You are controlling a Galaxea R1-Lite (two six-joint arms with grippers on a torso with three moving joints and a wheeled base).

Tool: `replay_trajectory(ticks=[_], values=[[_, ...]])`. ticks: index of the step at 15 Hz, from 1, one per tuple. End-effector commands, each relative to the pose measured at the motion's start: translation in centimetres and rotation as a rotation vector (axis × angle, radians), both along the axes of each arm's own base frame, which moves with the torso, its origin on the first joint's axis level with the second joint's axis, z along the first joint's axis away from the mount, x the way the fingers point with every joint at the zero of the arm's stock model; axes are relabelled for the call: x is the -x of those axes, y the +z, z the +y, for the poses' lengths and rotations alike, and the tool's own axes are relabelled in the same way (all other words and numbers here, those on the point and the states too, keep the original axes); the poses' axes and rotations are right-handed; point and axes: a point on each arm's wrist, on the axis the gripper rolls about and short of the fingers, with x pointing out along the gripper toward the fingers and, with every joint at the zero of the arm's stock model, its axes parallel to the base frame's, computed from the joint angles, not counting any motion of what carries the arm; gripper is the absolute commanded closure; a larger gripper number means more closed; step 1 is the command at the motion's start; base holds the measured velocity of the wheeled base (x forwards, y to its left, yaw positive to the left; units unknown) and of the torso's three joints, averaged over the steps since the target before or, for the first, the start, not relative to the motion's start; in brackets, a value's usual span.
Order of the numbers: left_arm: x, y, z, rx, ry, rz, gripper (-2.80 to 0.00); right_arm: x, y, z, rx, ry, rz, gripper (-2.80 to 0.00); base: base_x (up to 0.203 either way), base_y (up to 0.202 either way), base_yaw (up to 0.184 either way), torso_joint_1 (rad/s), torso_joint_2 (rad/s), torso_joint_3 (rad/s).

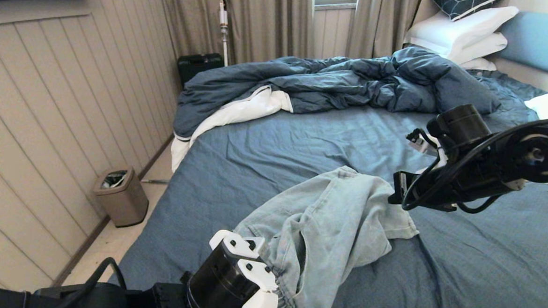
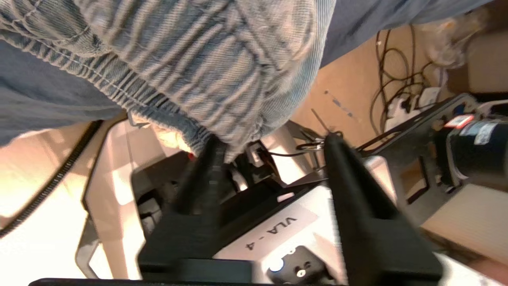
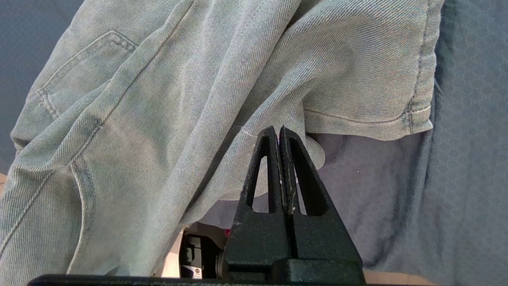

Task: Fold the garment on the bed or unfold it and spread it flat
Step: Unford the blue shorts

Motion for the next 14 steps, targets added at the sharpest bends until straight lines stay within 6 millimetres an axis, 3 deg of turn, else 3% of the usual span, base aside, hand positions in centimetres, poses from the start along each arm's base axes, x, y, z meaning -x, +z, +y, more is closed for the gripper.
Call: replay_trajectory(ticks=[1,3,6,8,10,14], values=[[0.0,0.3,0.1,0.013,0.002,-0.009,-2.8,-0.1,-0.1,0.0,-0.002,-0.002,0.004,0.0,0.0,0.0,0.0,0.0,0.0,0.0],[0.4,2.7,1.1,0.09,-0.007,-0.086,-2.8,-0.1,-0.1,0.0,-0.004,-0.002,-0.003,0.0,0.0,0.0,0.0,0.0,0.0,0.0],[0.2,7.9,4.0,0.189,0.029,-0.296,-2.8,-0.2,0.0,0.0,-0.004,-0.002,-0.006,0.0,0.0,0.0,0.0,0.0,0.0,0.0],[-1.3,10.6,6.0,0.209,0.108,-0.378,-2.8,-0.4,-0.1,0.2,-0.004,0.002,-0.003,0.0,0.0,0.0,0.0,0.0,0.0,0.0],[-3.2,10.9,7.3,0.191,0.174,-0.376,-2.8,-0.7,-0.2,0.2,-0.004,0.001,-0.003,0.0,0.0,0.0,0.0,0.0,0.0,0.0],[-8.9,8.5,8.2,0.138,0.264,-0.285,-2.8,-3.3,-0.7,0.5,-0.017,-0.021,0.001,0.0,0.0,0.0,0.0,0.0,0.0,0.0]])
